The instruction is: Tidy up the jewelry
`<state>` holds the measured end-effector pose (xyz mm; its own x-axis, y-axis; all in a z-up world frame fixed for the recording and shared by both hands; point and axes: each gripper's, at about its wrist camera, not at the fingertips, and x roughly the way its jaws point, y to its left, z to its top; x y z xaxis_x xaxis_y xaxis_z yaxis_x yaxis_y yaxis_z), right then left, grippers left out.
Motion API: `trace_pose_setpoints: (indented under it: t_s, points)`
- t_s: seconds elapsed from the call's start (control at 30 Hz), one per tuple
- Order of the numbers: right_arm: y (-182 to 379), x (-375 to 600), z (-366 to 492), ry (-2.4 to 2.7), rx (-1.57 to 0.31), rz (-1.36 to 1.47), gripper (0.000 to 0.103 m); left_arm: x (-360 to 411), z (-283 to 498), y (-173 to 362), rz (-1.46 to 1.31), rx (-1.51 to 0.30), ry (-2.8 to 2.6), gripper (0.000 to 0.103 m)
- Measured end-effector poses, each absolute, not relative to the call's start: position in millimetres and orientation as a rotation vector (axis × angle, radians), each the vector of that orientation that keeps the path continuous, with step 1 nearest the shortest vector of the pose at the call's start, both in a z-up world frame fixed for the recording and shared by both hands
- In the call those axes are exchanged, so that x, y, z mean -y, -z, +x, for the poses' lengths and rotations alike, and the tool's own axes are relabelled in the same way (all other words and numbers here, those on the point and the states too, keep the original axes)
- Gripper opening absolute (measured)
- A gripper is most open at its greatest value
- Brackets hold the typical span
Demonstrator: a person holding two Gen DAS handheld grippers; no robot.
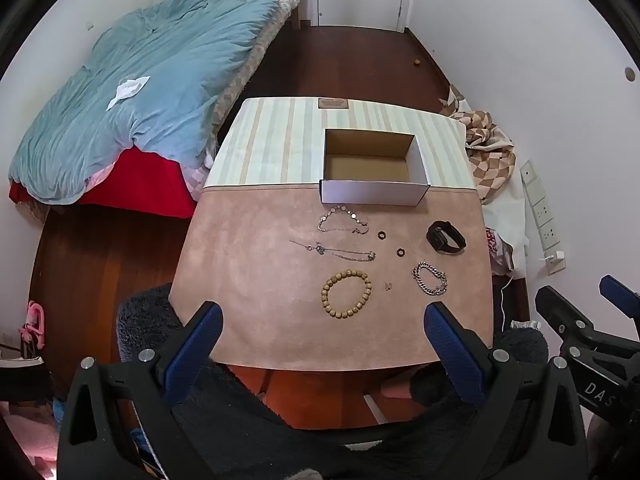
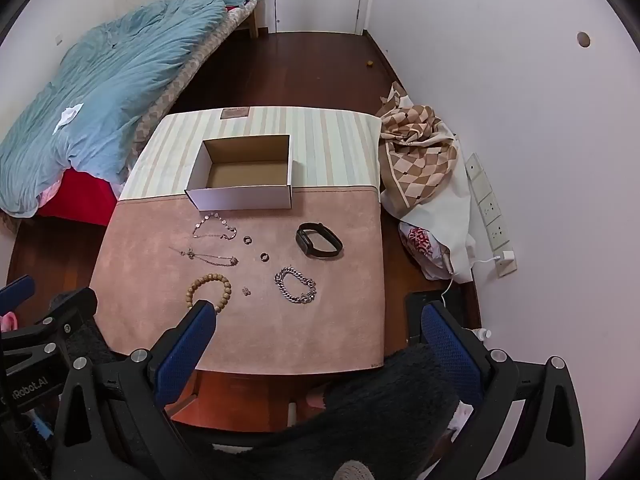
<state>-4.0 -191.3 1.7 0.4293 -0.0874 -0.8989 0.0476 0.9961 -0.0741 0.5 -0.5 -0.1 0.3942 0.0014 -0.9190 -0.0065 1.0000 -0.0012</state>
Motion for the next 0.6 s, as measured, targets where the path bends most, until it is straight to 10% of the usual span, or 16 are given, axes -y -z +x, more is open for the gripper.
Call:
trace_pose_setpoints:
  t_s: [0.6]
  points:
    - [-3.1,188.2,-5.3,0.083,-1.129,-0.031,0.103,-2.6,-3.0,-6.6,-0.011,-1.136,0.002,0.103]
